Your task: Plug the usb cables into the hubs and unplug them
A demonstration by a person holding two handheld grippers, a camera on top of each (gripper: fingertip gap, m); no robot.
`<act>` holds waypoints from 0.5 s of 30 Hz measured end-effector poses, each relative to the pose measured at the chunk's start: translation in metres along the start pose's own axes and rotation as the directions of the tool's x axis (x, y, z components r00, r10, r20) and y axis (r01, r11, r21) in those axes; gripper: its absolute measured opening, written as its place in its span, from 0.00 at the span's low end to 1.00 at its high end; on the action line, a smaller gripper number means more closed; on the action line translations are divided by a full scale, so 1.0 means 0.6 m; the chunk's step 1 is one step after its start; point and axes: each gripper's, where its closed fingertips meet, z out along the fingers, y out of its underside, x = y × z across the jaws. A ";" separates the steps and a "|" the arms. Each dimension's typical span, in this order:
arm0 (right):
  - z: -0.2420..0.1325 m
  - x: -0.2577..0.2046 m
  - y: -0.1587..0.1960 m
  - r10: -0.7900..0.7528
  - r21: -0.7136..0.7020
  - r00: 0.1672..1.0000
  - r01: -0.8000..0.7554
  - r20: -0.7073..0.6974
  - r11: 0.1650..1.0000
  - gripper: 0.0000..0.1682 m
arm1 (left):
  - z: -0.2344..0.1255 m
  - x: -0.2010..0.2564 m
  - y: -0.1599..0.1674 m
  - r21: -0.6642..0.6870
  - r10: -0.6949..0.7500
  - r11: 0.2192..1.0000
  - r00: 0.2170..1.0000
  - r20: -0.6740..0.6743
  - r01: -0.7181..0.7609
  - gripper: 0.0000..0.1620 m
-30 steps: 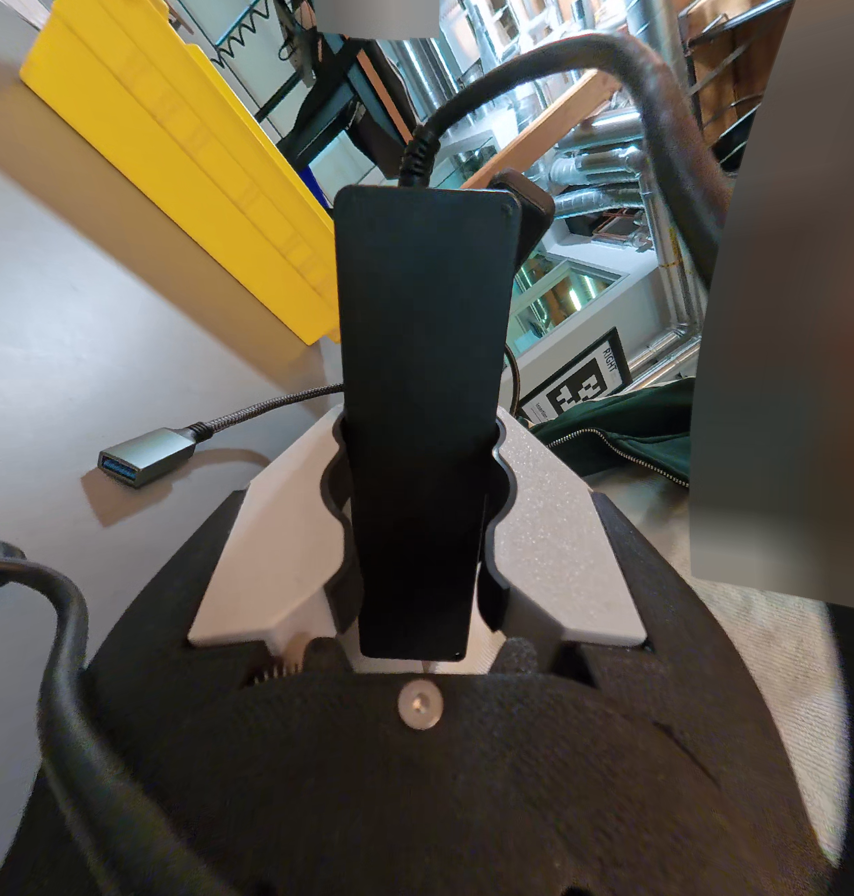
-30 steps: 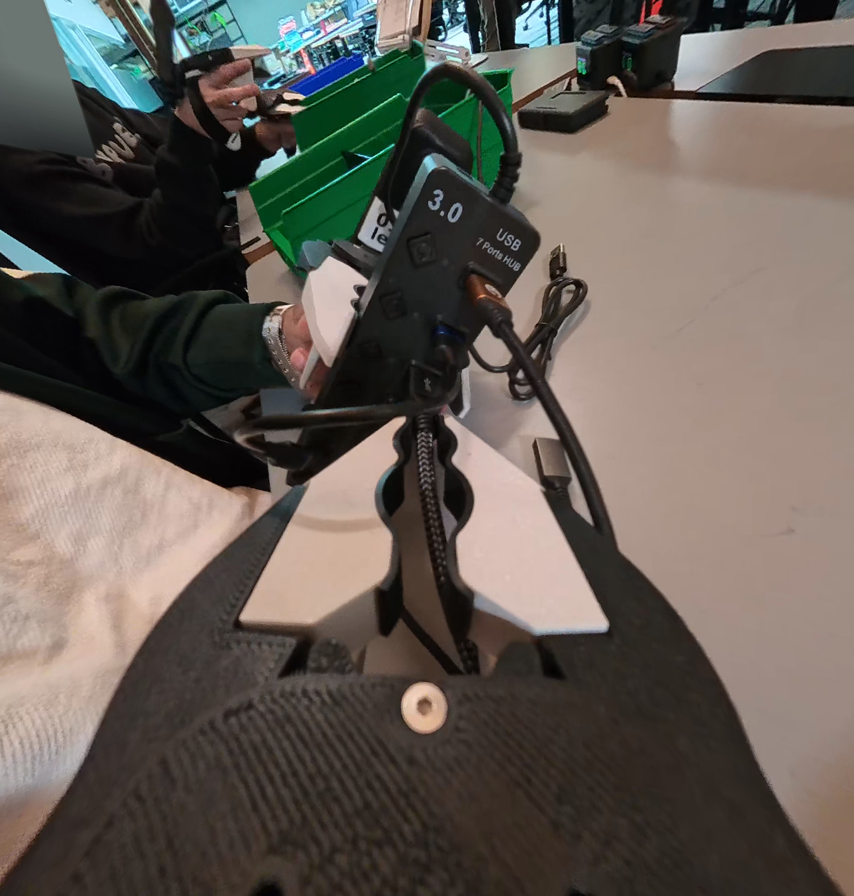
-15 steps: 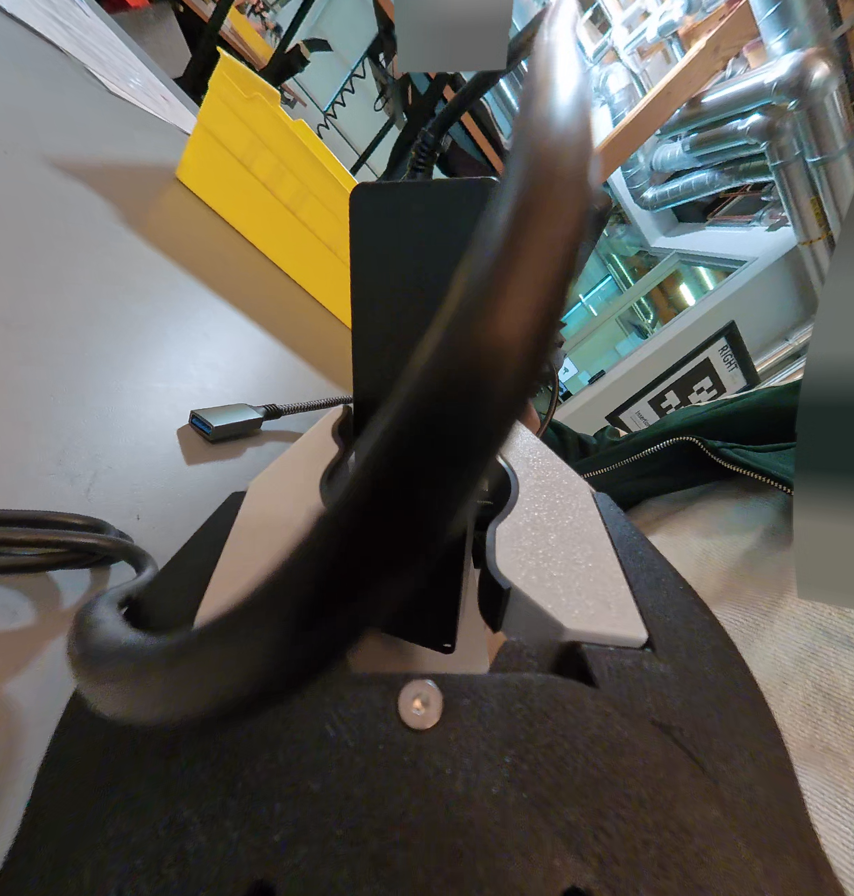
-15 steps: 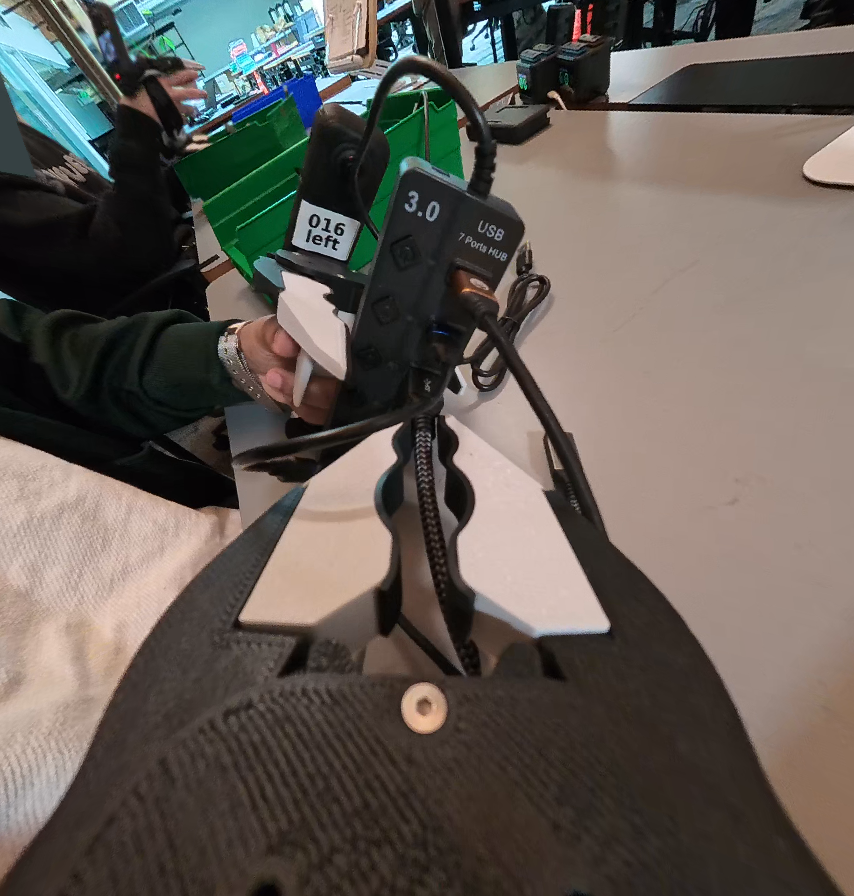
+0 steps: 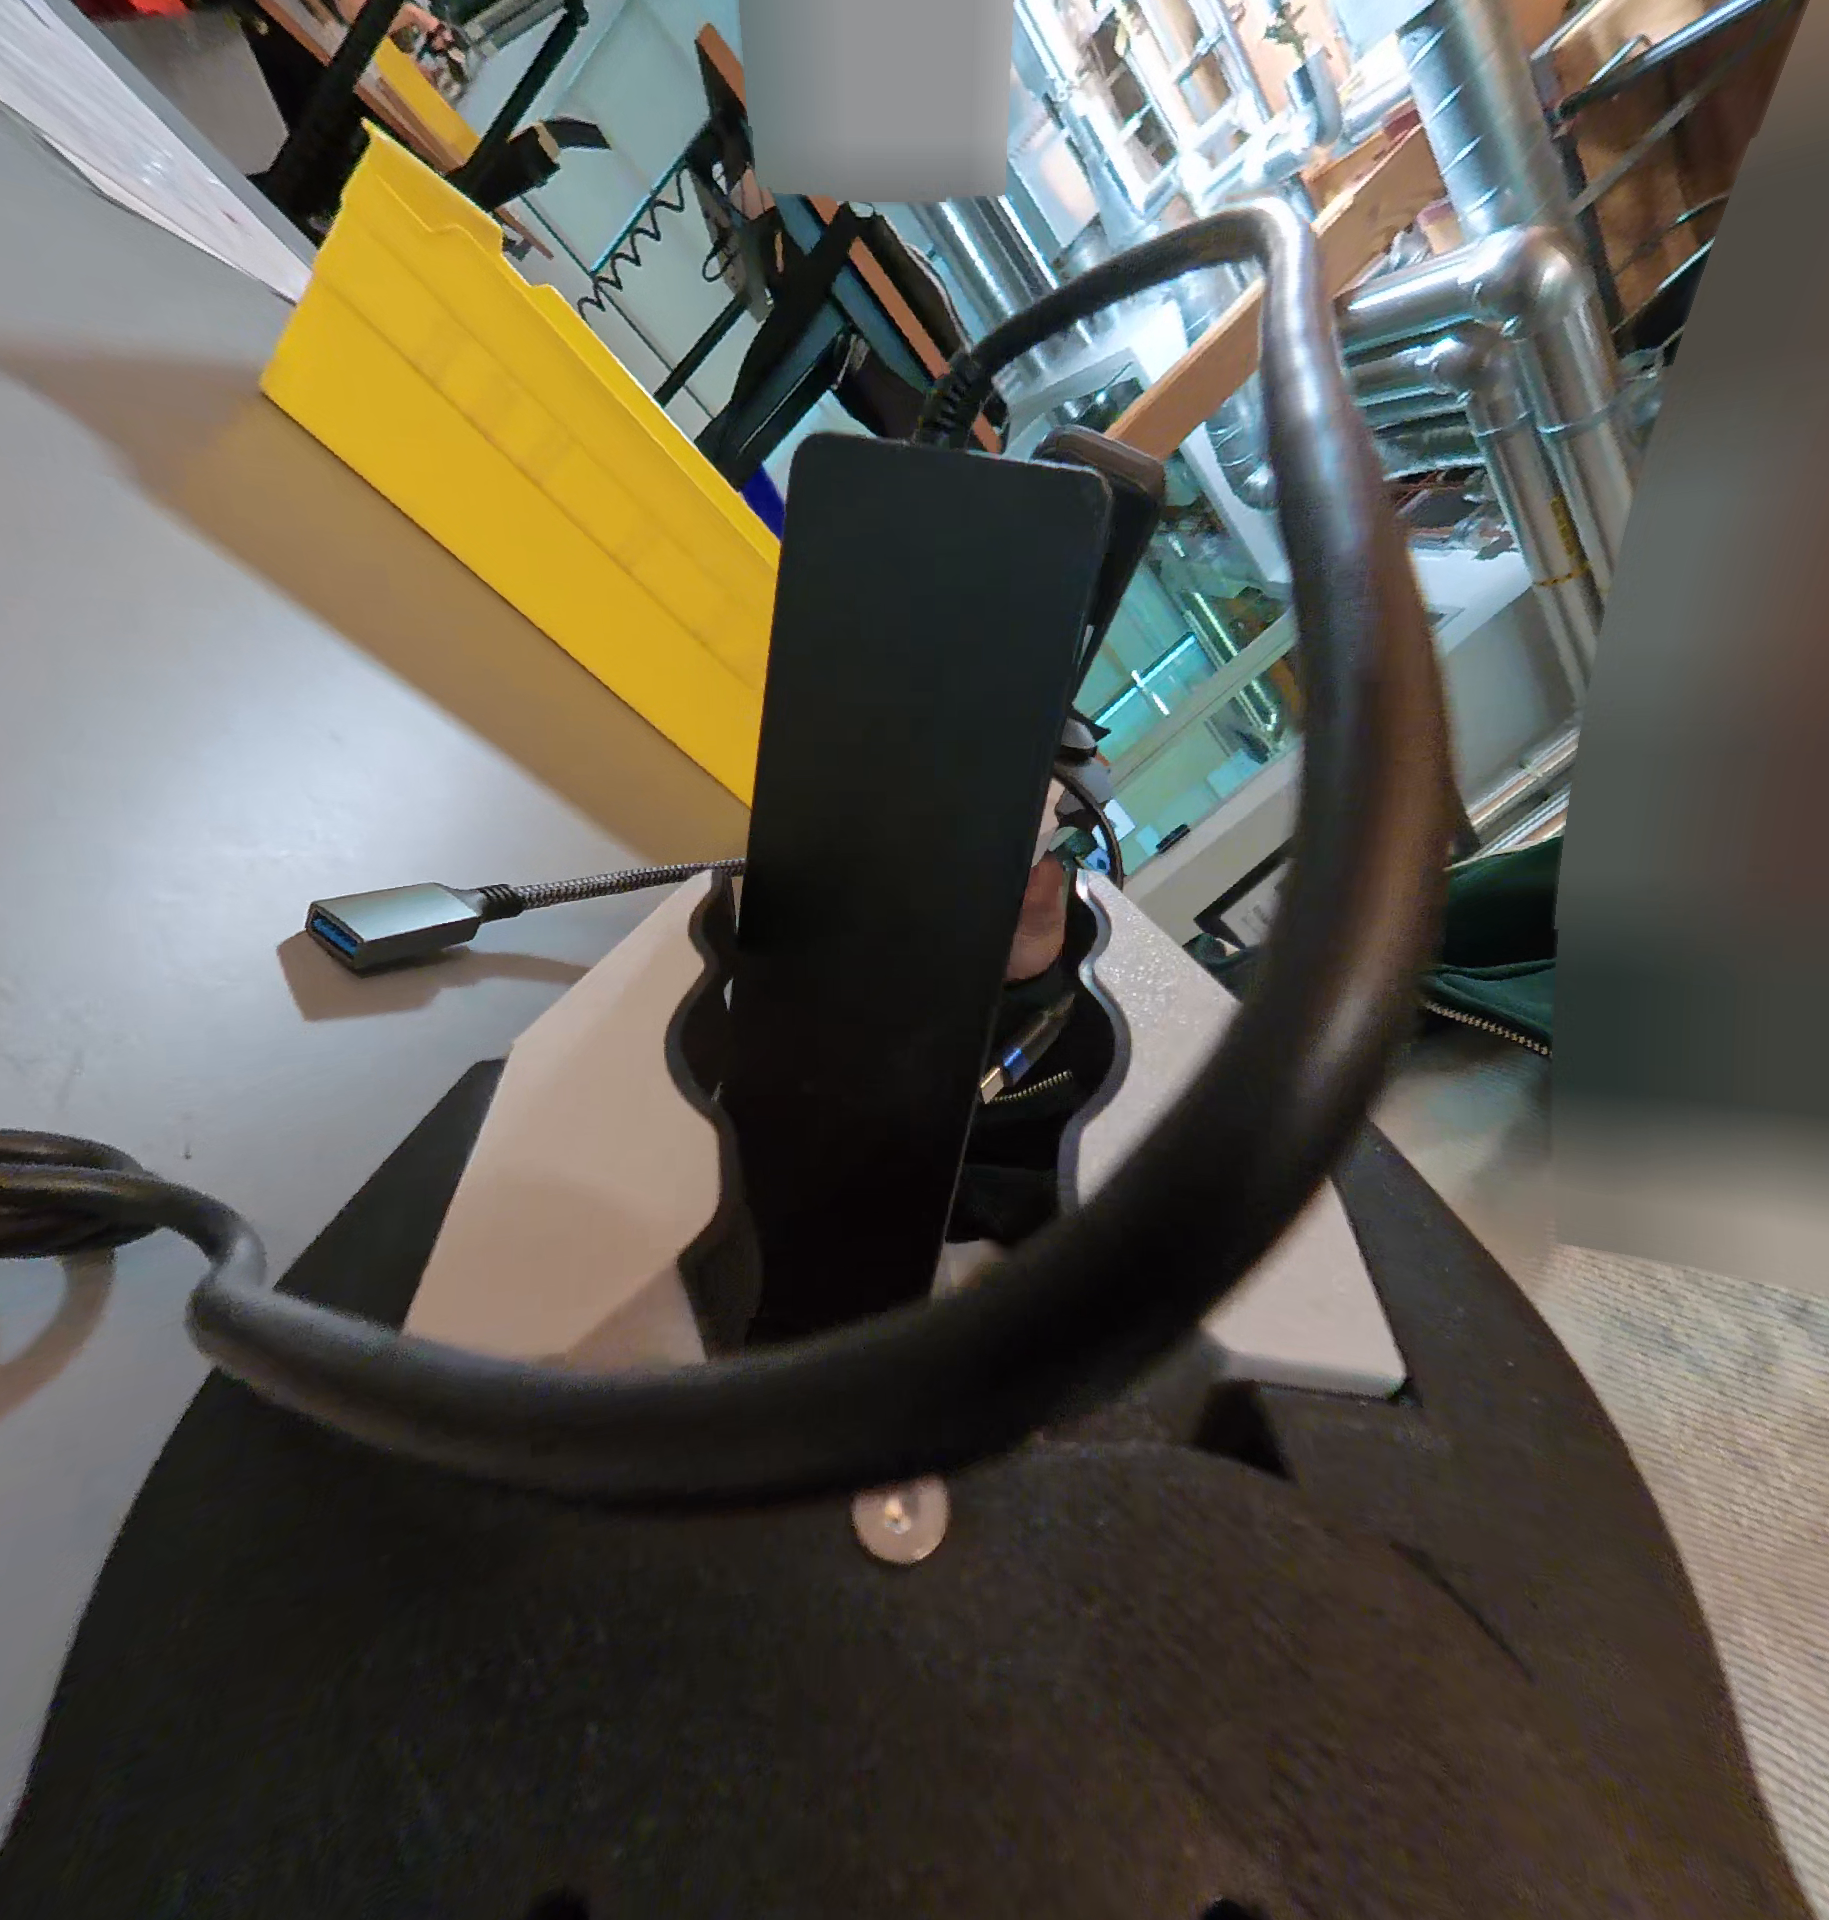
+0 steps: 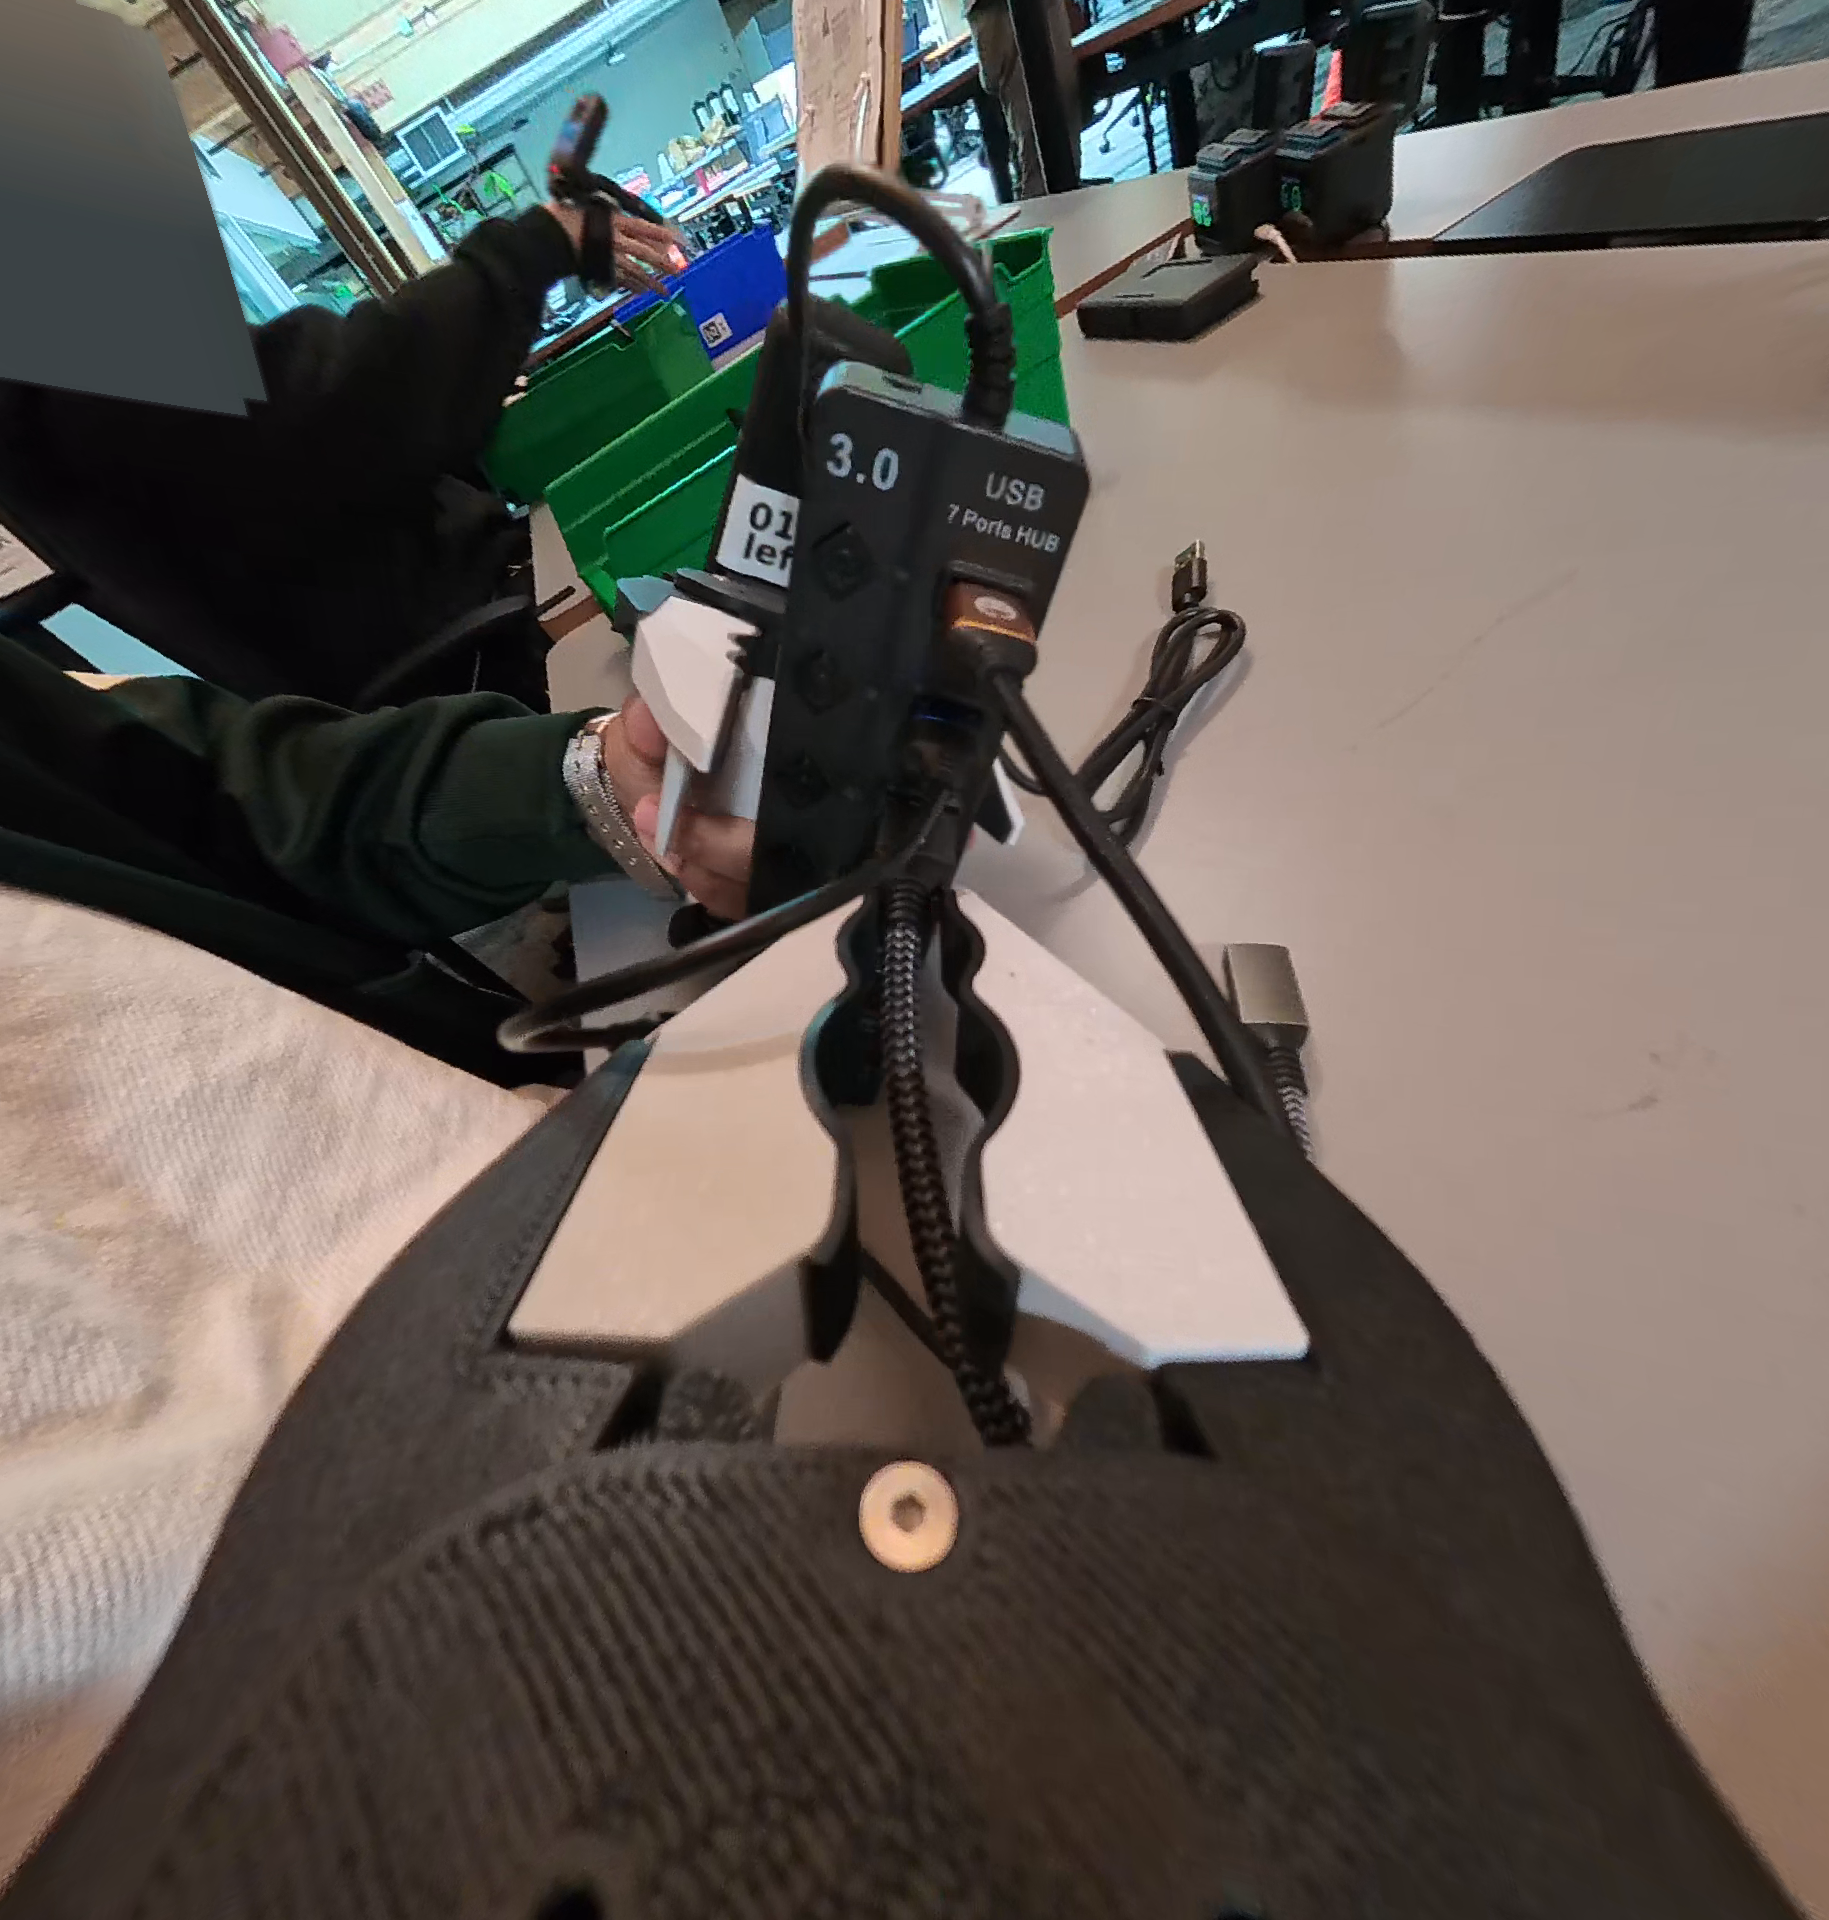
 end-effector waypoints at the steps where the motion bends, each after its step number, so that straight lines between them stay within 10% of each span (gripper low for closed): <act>1: 0.000 -0.002 0.000 0.006 0.001 1.000 -0.006 0.013 1.000 0.06 | 0.000 0.002 -0.002 0.007 -0.001 1.000 1.000 -0.009 0.001 0.41; 15: -0.017 -0.006 -0.036 0.080 0.165 0.992 -0.095 0.095 0.982 0.09 | 0.000 -0.004 -0.007 0.026 0.082 0.996 0.995 0.053 -0.084 0.33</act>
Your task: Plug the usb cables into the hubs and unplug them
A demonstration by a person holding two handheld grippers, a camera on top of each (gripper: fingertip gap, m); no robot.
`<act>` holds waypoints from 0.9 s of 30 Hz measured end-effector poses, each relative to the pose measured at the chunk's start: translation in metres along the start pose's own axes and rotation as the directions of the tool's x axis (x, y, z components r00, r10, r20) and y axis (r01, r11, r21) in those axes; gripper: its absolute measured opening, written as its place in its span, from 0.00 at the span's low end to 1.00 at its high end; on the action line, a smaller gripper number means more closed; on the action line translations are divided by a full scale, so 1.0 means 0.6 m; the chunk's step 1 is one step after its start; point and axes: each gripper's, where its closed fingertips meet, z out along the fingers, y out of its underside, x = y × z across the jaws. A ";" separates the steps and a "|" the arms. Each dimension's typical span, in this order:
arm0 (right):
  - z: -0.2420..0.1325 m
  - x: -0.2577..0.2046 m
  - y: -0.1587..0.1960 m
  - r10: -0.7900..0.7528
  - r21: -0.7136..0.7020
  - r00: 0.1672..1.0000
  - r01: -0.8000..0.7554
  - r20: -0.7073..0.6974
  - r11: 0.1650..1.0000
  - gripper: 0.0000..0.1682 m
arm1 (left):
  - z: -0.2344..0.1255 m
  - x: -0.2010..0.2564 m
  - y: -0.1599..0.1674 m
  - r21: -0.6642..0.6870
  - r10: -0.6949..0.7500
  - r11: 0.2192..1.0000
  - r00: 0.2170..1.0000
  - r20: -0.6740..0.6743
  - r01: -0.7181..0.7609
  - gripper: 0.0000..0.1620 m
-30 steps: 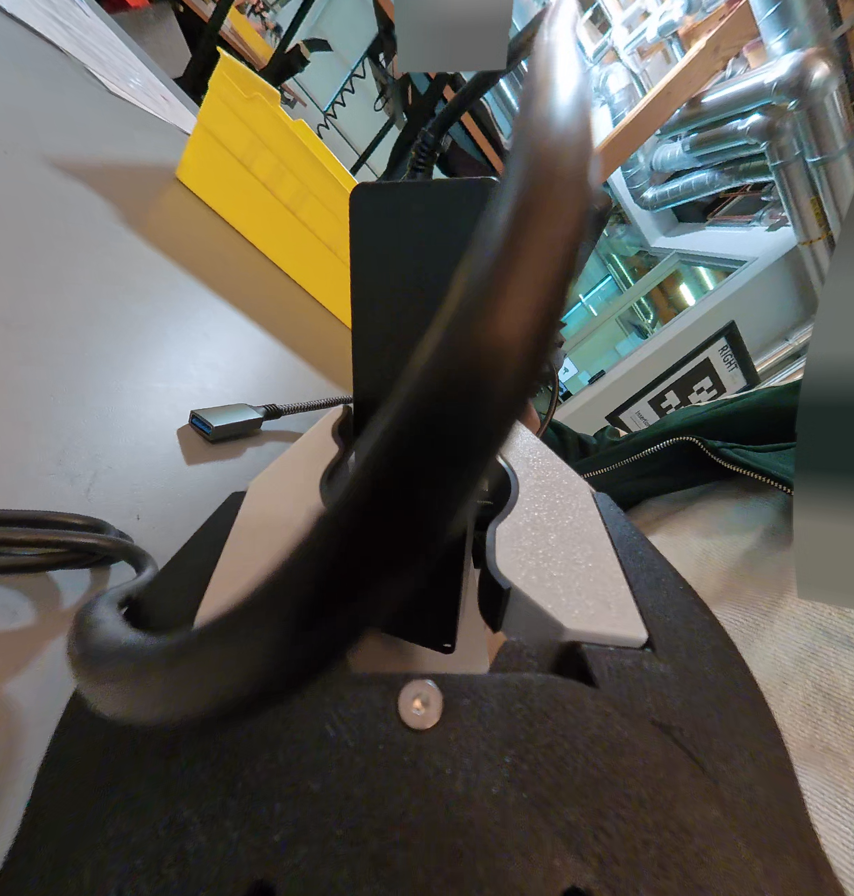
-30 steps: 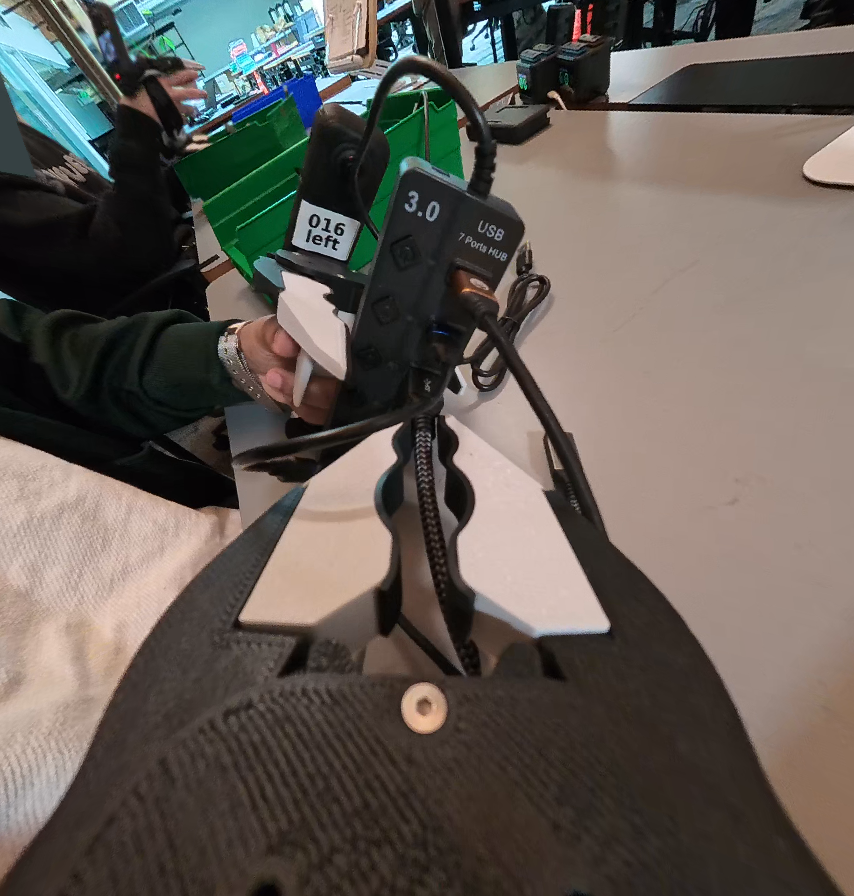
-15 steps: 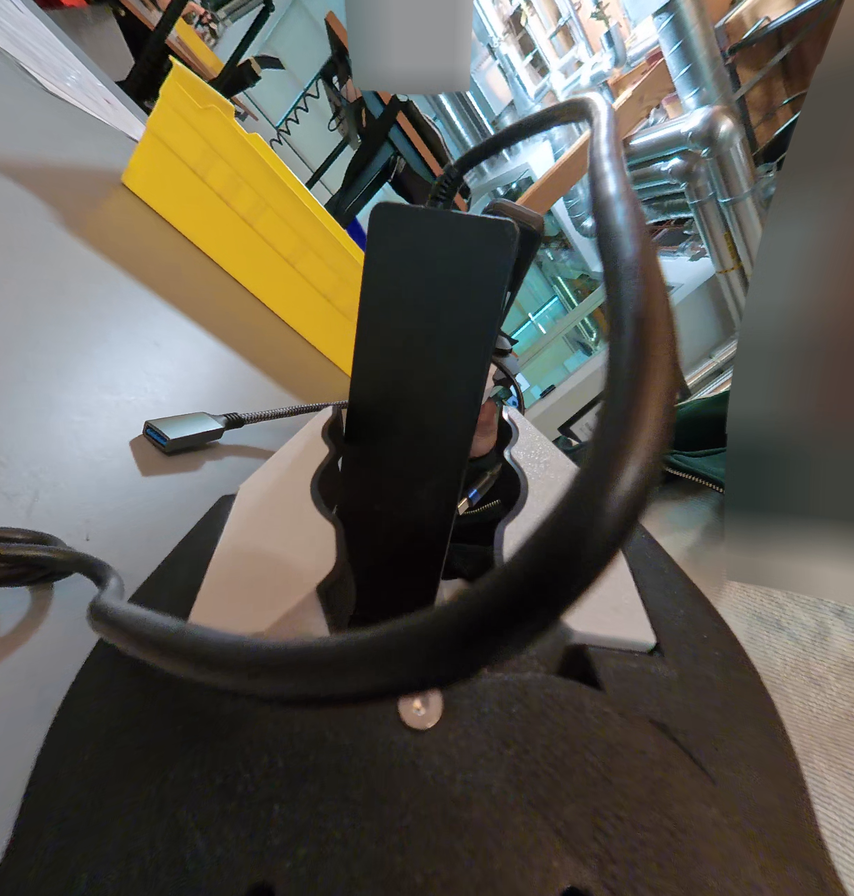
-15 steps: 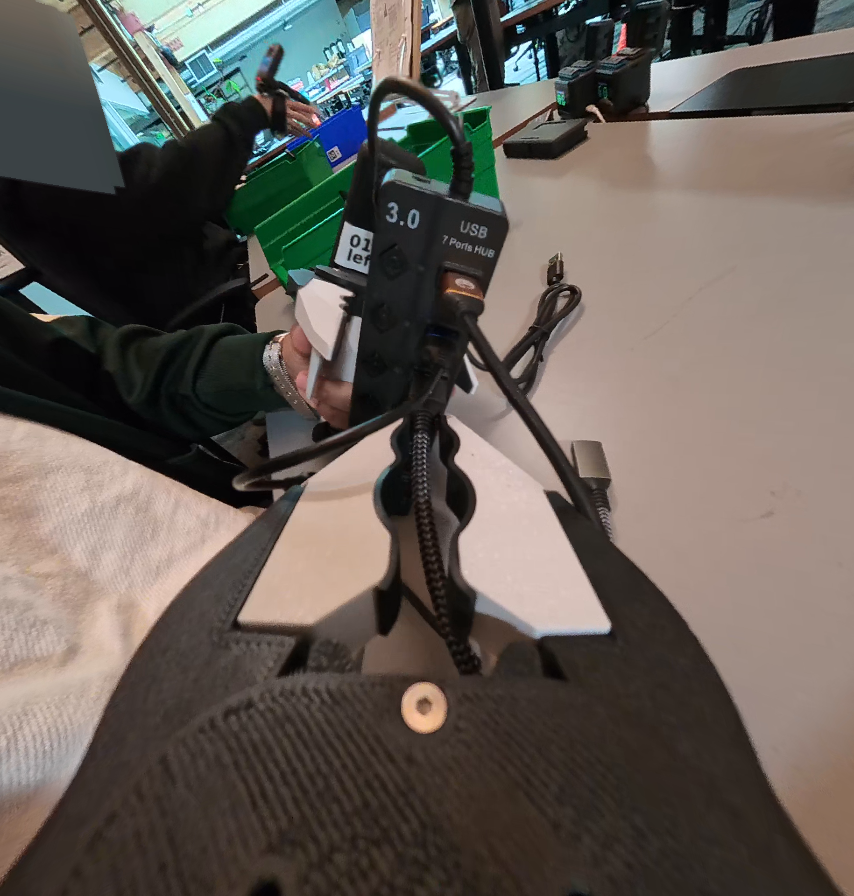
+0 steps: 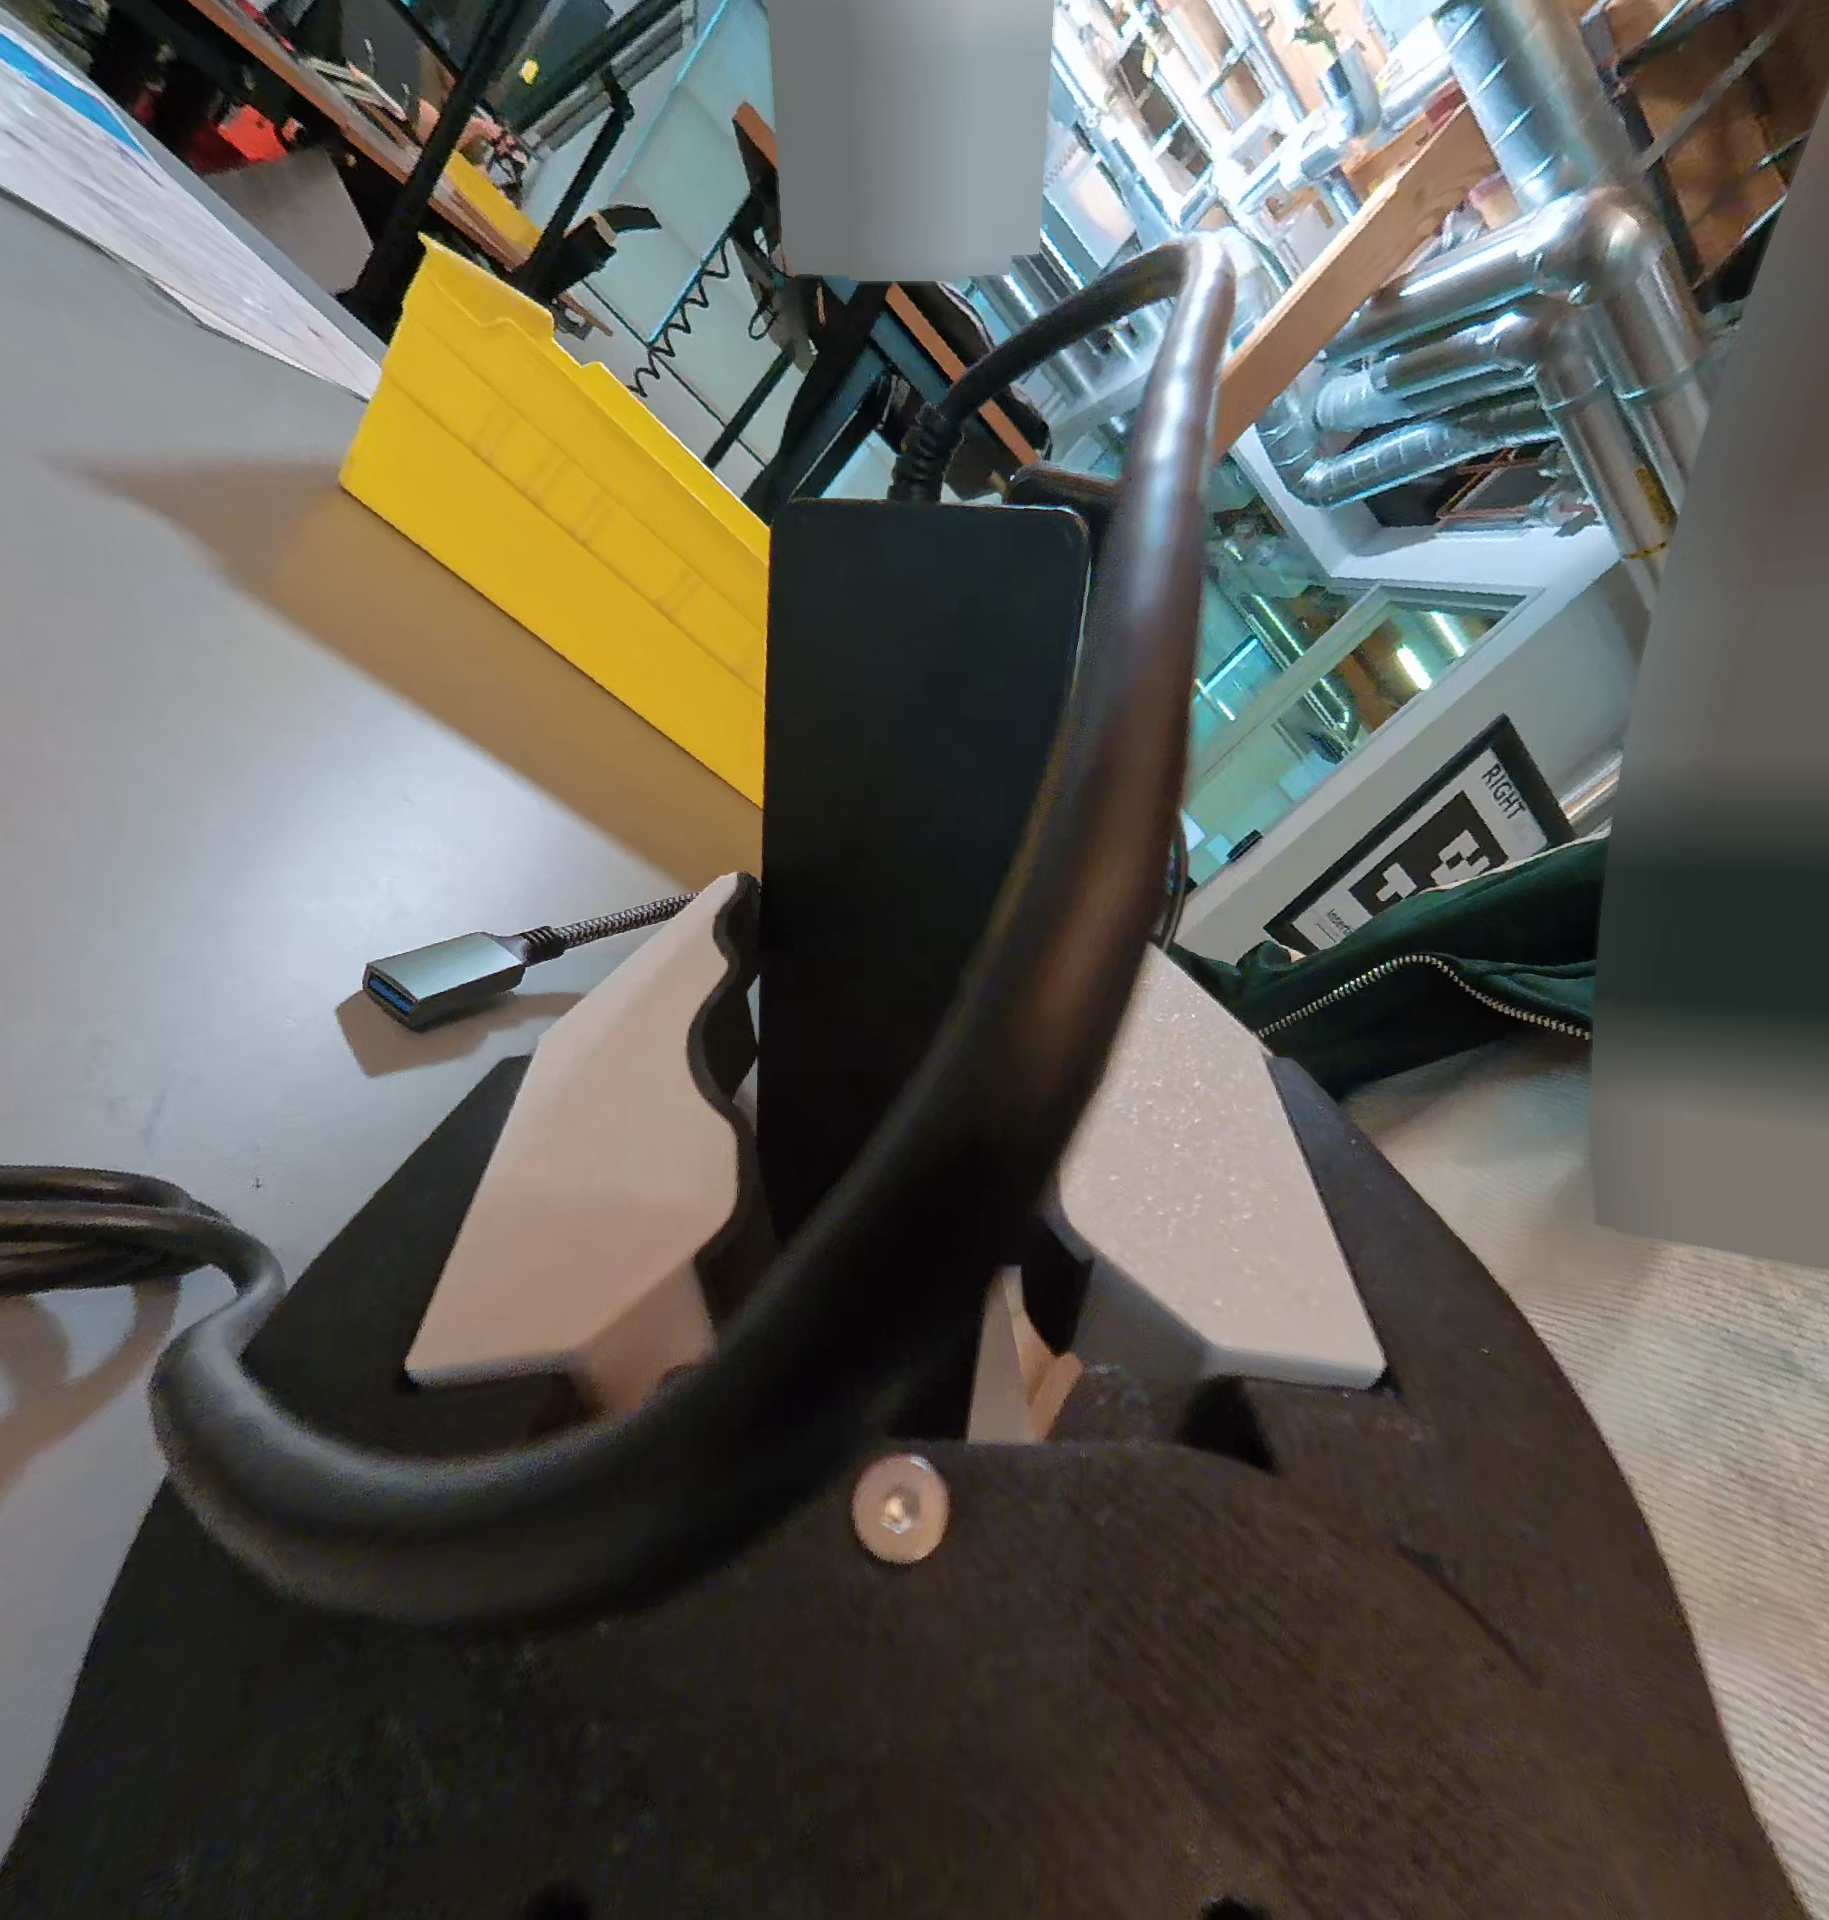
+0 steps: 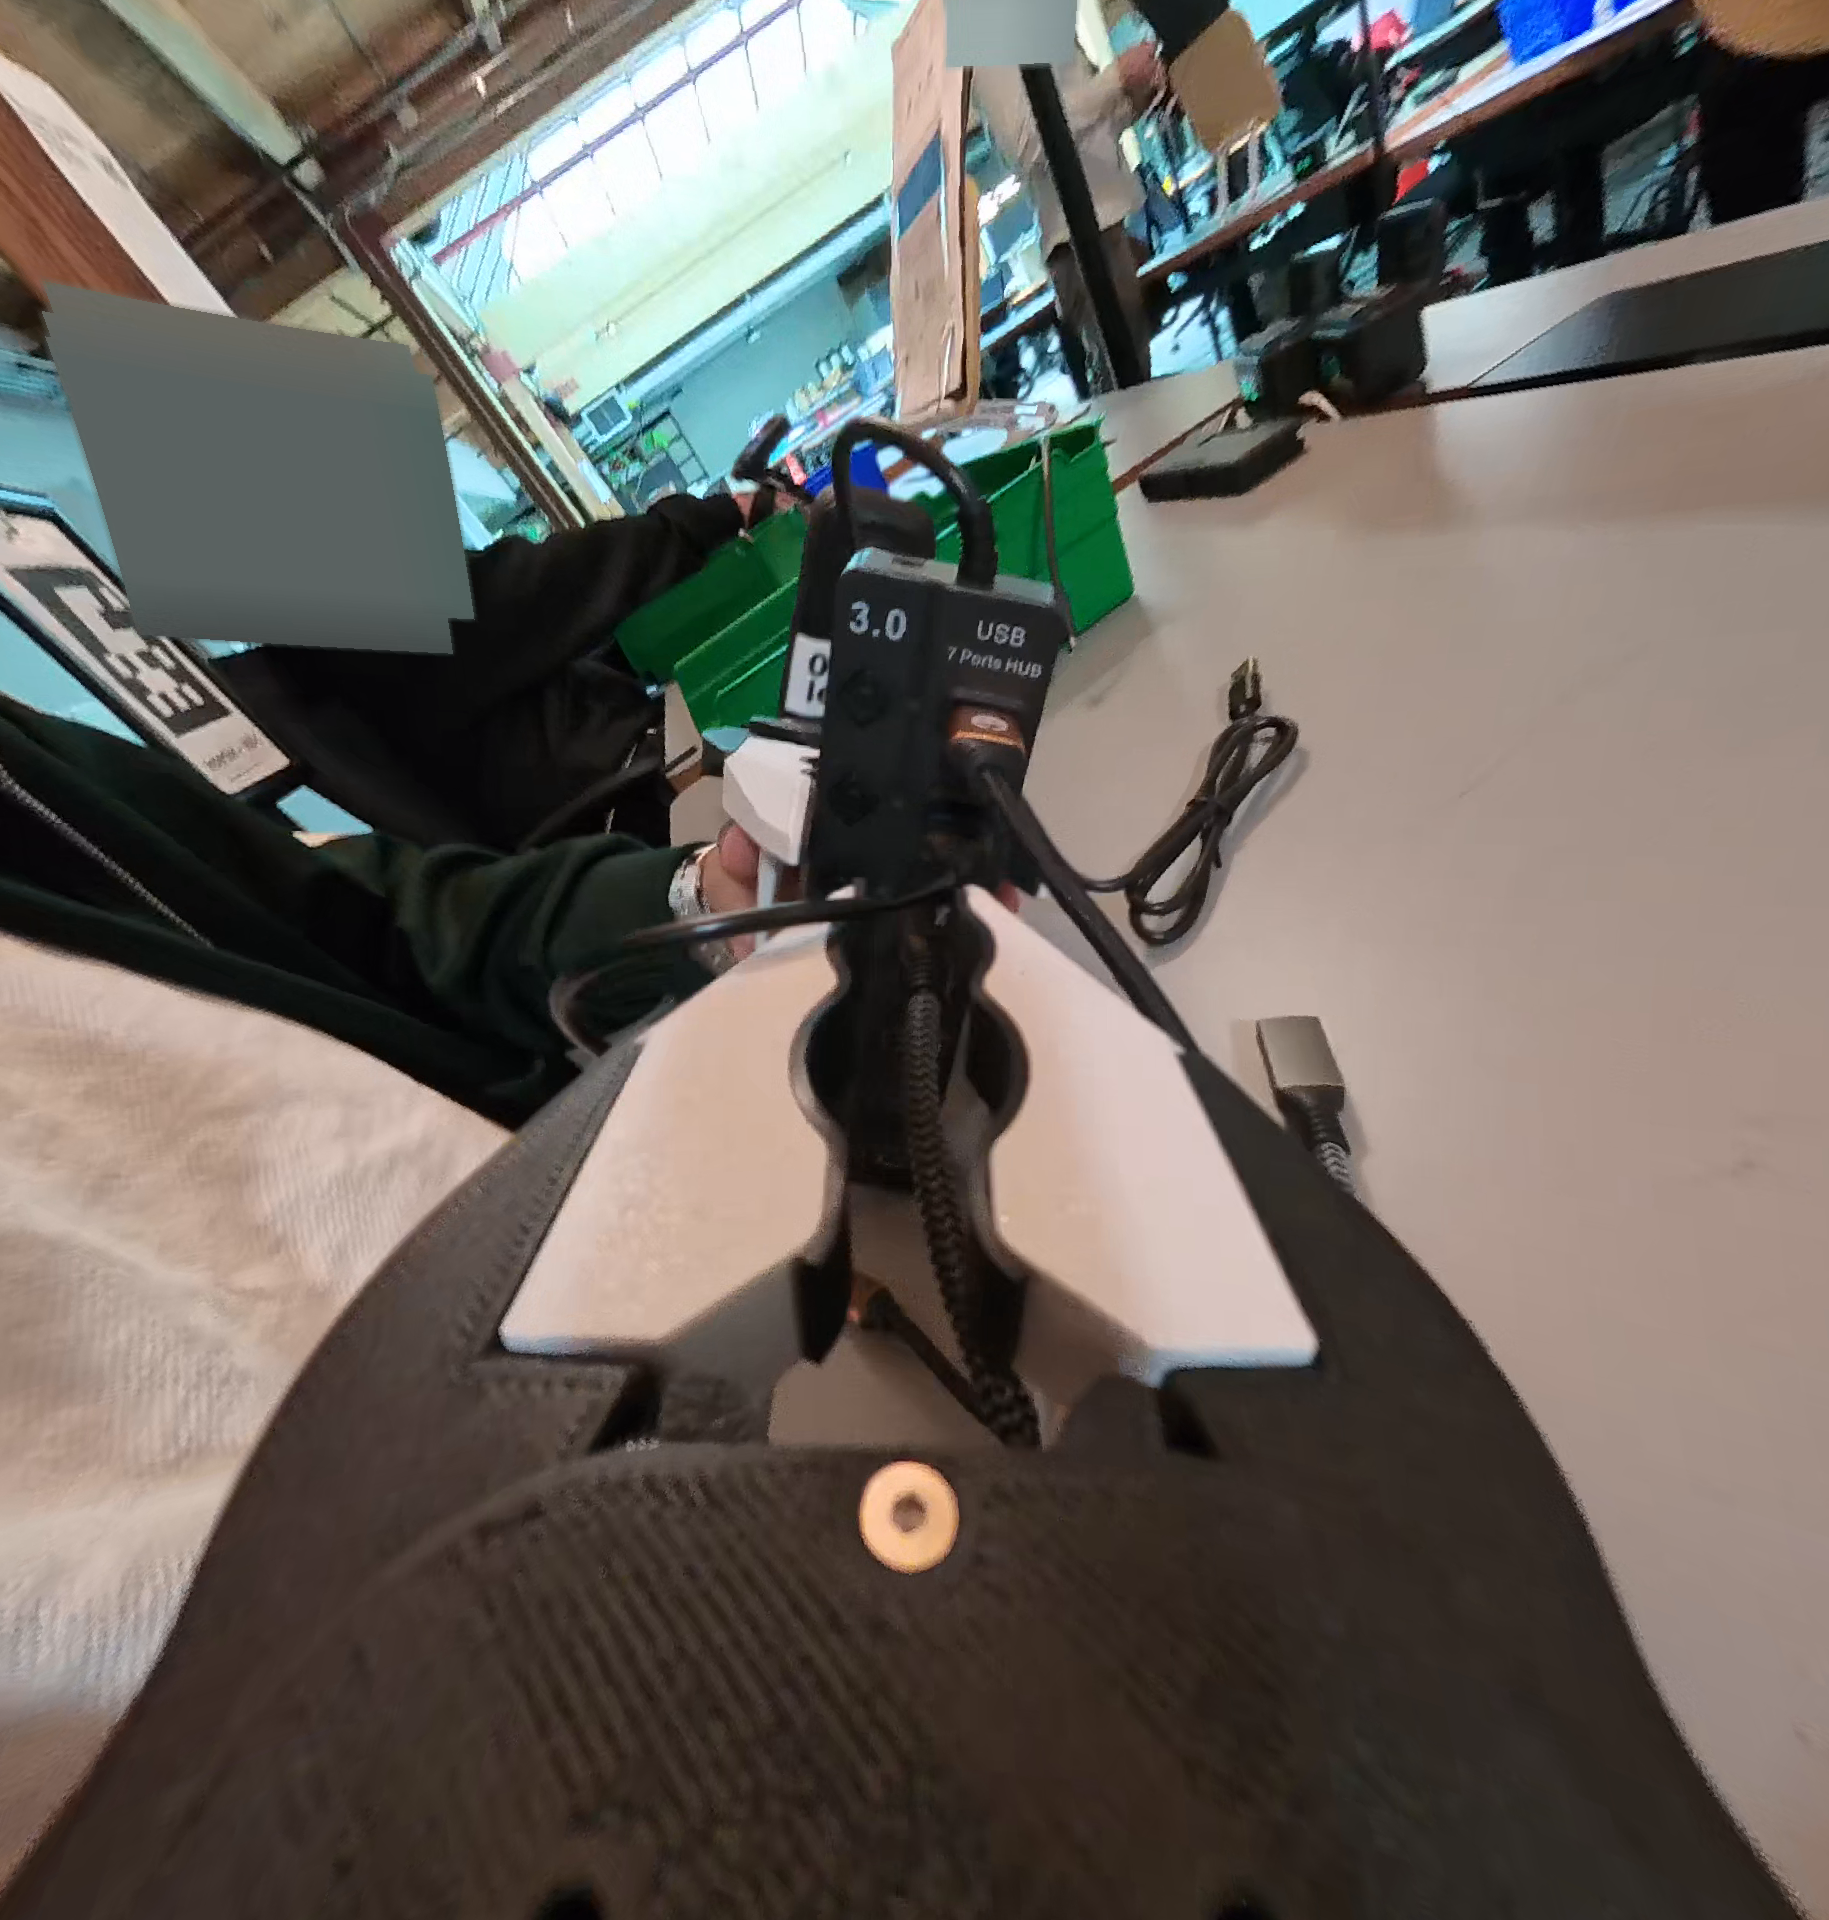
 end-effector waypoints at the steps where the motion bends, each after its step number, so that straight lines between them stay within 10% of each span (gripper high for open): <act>1: -0.001 0.003 -0.002 0.002 0.011 1.000 -0.002 -0.009 1.000 0.11 | 0.000 -0.001 0.000 0.001 0.001 1.000 1.000 0.004 -0.001 0.33; 27: -0.002 0.000 -0.005 0.000 0.017 0.999 0.001 -0.039 1.000 0.03 | 0.011 0.021 0.010 -0.020 0.091 0.996 0.996 -0.023 -0.091 0.36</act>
